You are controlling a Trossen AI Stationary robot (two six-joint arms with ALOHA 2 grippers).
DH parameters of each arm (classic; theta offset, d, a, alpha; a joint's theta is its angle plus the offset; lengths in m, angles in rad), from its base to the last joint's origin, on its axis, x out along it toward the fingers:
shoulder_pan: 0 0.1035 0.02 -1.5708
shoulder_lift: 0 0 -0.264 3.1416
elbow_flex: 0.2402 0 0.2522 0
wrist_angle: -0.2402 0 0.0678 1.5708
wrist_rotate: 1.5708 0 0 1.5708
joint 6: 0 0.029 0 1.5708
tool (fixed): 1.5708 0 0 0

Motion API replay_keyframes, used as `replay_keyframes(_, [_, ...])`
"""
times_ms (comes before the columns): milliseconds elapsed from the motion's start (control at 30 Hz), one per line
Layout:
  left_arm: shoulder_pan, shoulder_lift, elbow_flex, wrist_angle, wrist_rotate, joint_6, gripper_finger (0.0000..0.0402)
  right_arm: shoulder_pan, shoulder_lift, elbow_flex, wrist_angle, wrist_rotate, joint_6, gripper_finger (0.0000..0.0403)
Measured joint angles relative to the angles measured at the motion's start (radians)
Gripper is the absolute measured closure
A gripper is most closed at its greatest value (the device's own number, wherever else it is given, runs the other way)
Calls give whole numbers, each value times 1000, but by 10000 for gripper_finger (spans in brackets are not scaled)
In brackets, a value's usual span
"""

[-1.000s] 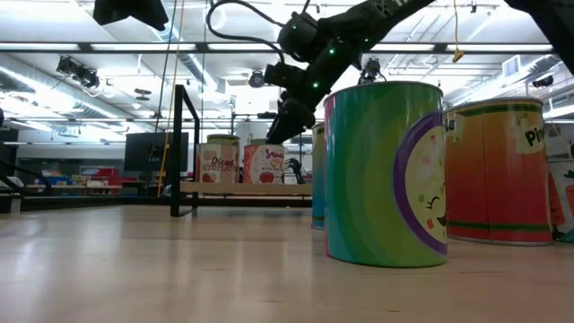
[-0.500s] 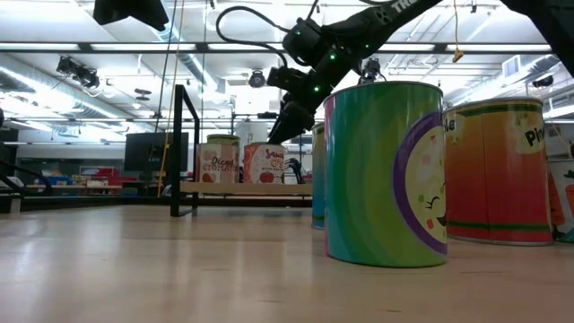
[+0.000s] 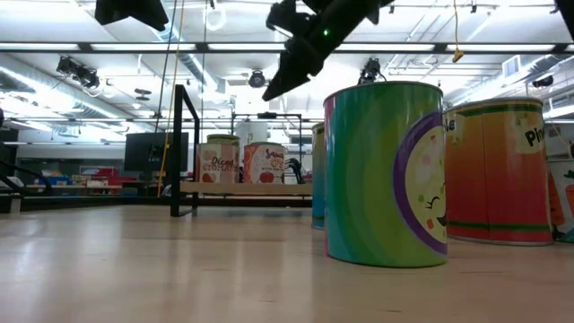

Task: Pick and place cans onto a shelf
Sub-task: Adjust the canned goods on the shelf

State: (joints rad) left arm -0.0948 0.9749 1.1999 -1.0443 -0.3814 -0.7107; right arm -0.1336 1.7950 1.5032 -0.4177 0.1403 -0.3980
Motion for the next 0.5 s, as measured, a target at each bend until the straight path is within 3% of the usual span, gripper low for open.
replay_keyframes(167, [0,0,0,2,-29,24,324,77,44,-24,17,14,24,78])
replay_keyframes(500, [0,0,0,6,-63,27,324,149,167,-25,25,238,21,78])
